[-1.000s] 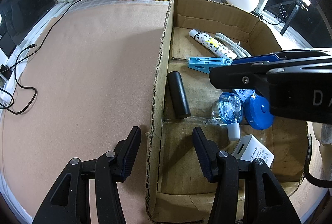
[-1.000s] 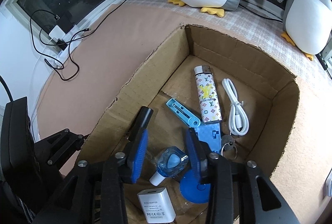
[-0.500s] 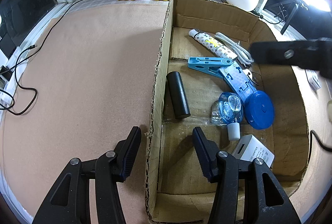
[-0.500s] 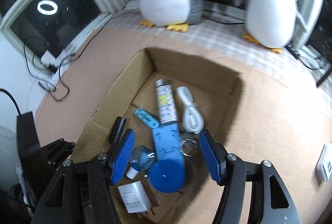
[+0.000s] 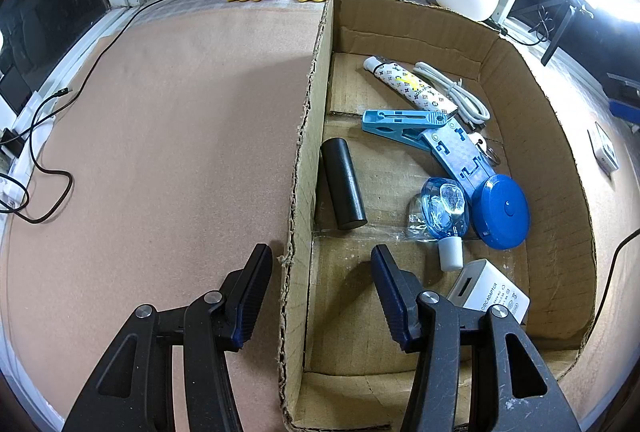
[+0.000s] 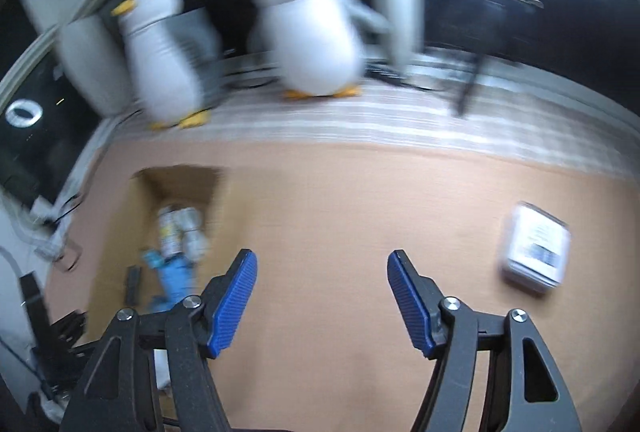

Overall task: Organize rigid objects
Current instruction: 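Move the right tool to the clear boxed phone accessory and grasp it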

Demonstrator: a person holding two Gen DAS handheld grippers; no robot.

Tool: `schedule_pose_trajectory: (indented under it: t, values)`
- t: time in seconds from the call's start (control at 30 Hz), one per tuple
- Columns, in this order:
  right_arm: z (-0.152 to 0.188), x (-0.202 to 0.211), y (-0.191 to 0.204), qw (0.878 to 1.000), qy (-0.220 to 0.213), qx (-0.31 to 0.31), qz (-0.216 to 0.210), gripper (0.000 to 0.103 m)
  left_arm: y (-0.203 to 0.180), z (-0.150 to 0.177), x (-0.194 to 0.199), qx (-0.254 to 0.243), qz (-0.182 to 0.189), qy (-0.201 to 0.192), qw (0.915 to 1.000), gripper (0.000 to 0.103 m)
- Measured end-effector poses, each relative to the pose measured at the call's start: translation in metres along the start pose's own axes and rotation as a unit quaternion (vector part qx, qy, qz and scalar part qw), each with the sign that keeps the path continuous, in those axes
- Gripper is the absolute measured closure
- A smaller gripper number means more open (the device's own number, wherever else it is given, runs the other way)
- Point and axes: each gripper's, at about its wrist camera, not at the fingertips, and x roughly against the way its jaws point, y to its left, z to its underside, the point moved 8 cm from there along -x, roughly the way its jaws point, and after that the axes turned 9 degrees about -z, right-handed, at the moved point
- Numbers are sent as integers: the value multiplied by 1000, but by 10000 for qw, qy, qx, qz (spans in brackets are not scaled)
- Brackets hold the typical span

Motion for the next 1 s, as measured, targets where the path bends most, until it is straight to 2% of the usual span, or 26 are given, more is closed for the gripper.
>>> schedule_pose_trajectory:
  t: [0.2, 0.33, 0.43, 0.63, 0.7, 0.73, 1.0]
  values:
    - [5, 14, -86, 9947, -39, -730, 720, 32, 0, 0, 0, -3, 0, -1, 10000, 48]
    - [7, 15, -141, 9856, 26, -1382, 976, 31, 0, 0, 0, -11, -2, -6, 10000, 48]
    - [9, 10, -166, 9804, 136, -1645, 1071, 31, 0, 0, 0, -9, 3, -1, 10000, 48]
    - [6, -8, -188, 9757, 335, -1851, 1120, 31, -1, 0, -1, -6, 6, 5, 10000, 48]
    - [4, -13, -194, 9742, 353, -1933, 1112, 27, -1, 0, -1, -10, 5, 2, 10000, 48]
    - [2, -15, -194, 9742, 340, -1940, 1100, 24, -1, 0, -1, -9, 6, 3, 10000, 48]
    - [-6, -24, -197, 9731, 475, -1791, 1368, 24, -2, -1, -1, 0, 17, 9, 10000, 48]
